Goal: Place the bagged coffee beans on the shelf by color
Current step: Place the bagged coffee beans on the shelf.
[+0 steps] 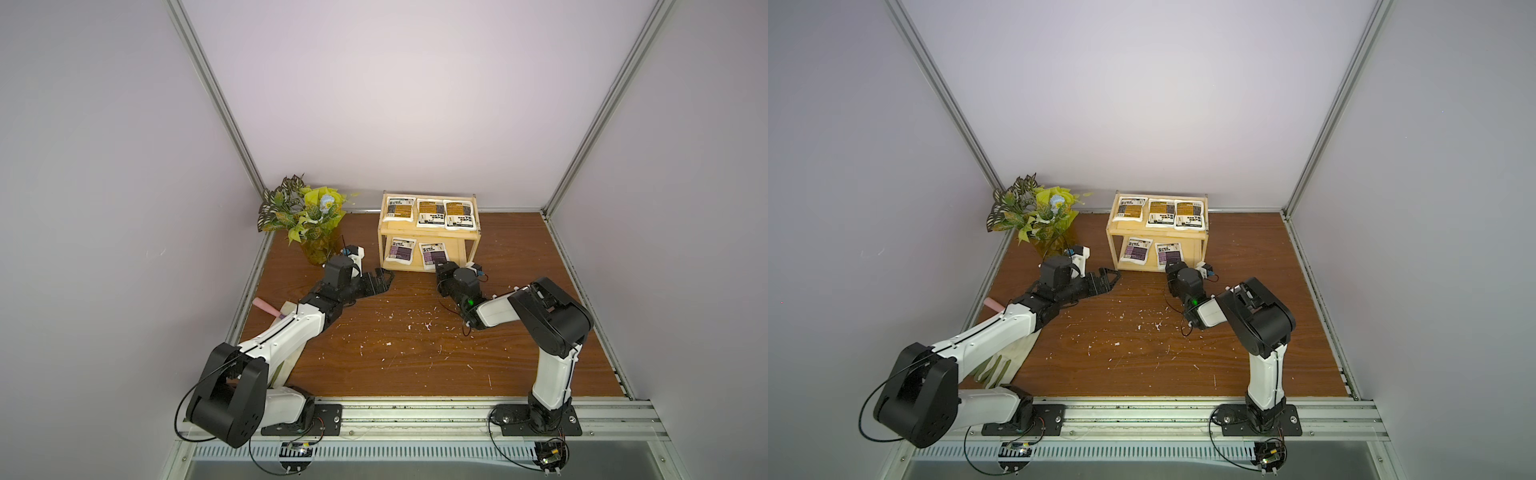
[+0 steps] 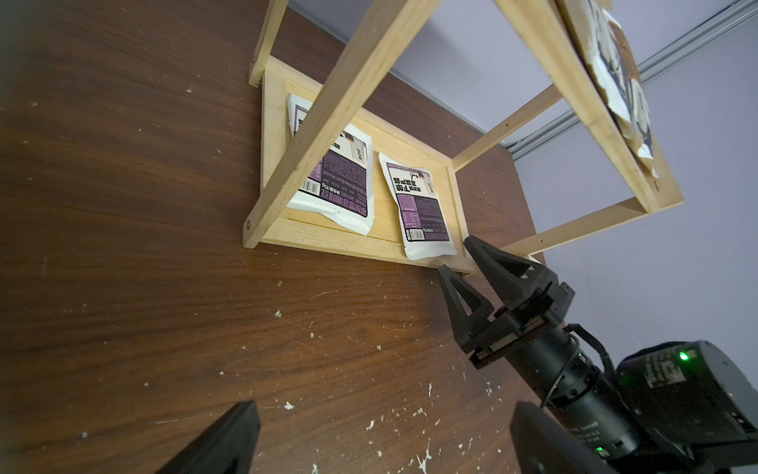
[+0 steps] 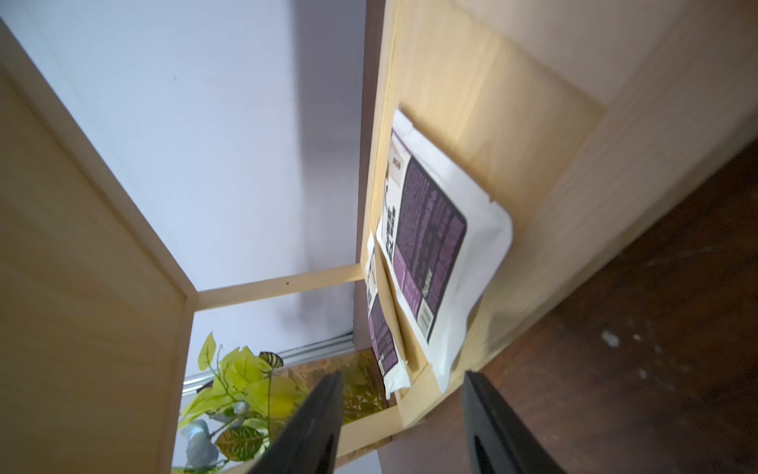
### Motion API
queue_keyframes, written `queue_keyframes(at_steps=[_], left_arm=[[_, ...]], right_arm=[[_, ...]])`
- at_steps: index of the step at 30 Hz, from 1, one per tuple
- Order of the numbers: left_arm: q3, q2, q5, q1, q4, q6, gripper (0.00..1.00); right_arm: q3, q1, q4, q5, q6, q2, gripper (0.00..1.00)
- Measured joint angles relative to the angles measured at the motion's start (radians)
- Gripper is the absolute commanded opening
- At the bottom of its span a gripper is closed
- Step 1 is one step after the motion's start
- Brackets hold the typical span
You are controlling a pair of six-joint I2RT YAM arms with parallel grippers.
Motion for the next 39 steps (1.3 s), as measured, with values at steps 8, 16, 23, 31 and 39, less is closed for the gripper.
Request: queue_keyframes(at_steps=[8,16,23,31,39], left_arm=[[0.0,0.0,0.0,0.0,0.0,0.0,1.0],[0.0,0.0,0.0,0.0,0.001,0.0,1.0],[0.0,0.0,0.0,0.0,0.009,0.0,1.0],[-0.002,0.003,0.0,0.0,0.015,0.0,1.0],[-0.007,0.003,0.0,0.0,0.015,0.0,1.0]], right_arm=[[0.055,-0.019,-0.067,-0.097,-0.102,-0.003,0.52],[0.135,-0.036,-0.104,-0.126,-0.131,0.063,0.52],[0.163,-0.04,-0.111,-0.124,-0.131,0.104,0.52],[0.178,-0.04,-0.048,-0.102,-0.088,0.147,0.5],[0.214,-0.043,-0.029,-0.093,-0.063,0.183,0.5]])
